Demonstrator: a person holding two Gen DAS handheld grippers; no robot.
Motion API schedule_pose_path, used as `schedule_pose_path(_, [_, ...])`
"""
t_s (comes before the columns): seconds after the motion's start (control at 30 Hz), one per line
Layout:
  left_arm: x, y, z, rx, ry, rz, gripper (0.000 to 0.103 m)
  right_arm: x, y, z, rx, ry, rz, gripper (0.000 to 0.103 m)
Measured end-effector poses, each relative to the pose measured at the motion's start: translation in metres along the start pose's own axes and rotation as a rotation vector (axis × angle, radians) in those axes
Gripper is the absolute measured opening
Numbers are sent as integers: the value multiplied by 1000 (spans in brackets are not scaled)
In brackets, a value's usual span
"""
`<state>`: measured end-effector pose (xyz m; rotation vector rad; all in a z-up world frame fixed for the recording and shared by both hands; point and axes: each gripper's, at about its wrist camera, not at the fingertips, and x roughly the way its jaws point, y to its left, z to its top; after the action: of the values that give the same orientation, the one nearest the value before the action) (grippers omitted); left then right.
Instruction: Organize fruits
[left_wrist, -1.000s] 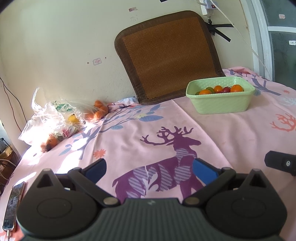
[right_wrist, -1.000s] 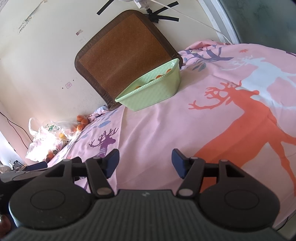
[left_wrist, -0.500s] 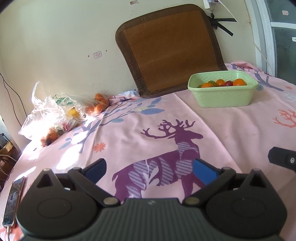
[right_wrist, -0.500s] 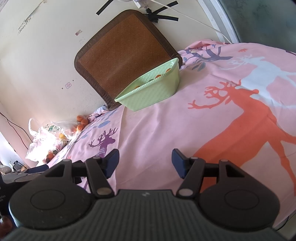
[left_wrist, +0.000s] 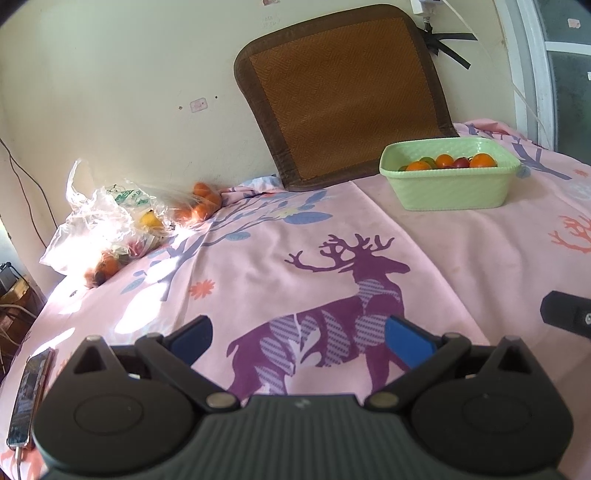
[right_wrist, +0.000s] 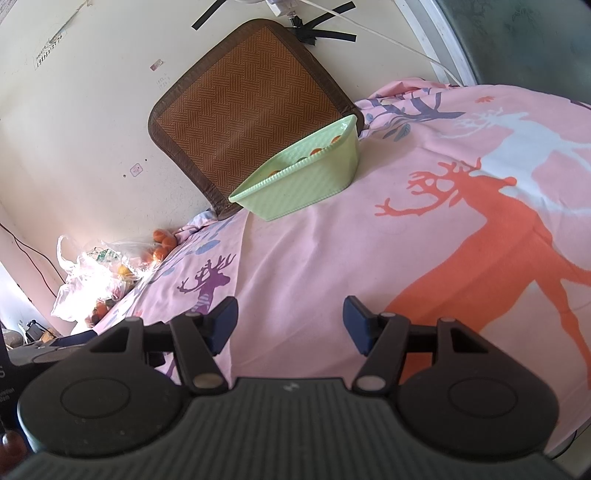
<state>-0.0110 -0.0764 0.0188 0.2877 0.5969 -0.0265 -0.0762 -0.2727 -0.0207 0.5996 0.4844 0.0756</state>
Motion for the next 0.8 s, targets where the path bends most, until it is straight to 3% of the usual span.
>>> schedule_pose_path(0.8, [-2,-1,-1,8,-7,-1,103,0,0,-1,2,-1,0,65])
